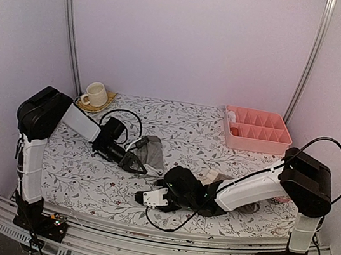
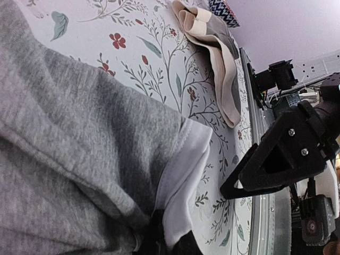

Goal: Roll the underwear
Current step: Roll the underwear at the center of the board.

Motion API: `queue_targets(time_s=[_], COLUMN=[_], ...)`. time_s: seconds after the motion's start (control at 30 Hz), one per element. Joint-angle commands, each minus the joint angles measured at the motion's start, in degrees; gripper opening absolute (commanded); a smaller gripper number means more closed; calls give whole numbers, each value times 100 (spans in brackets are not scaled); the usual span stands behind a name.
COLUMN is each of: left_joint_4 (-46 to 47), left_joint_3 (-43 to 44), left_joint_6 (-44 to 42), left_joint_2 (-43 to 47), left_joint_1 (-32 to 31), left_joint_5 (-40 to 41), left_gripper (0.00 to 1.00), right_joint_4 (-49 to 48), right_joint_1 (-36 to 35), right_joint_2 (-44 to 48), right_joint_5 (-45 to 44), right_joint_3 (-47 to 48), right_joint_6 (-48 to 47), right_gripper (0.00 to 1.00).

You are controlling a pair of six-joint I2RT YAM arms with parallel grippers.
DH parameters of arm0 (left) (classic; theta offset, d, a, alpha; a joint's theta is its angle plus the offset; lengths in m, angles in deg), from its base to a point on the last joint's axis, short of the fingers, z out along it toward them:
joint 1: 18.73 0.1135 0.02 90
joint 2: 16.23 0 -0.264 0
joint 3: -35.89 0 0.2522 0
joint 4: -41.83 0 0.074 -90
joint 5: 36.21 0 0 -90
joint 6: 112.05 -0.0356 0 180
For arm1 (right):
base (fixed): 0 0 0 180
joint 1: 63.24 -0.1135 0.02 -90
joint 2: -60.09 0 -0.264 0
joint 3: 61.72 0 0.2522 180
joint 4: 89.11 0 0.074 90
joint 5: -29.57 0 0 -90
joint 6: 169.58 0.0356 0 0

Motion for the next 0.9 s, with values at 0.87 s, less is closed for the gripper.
queue_targets(time_s=[0.87], left_joint_4=[-706], left_joint_3=[324], left_joint_6=[-56], left_joint_2=[-557], left_joint_1=[148], left_joint_5=[122], left_gripper=[0], right_joint_4=[60], right_joint_1=[737], right_joint_2=[-1537], right_joint_5=[62], right_joint_3=[1611], right_joint_6=[-935], right_gripper=[42])
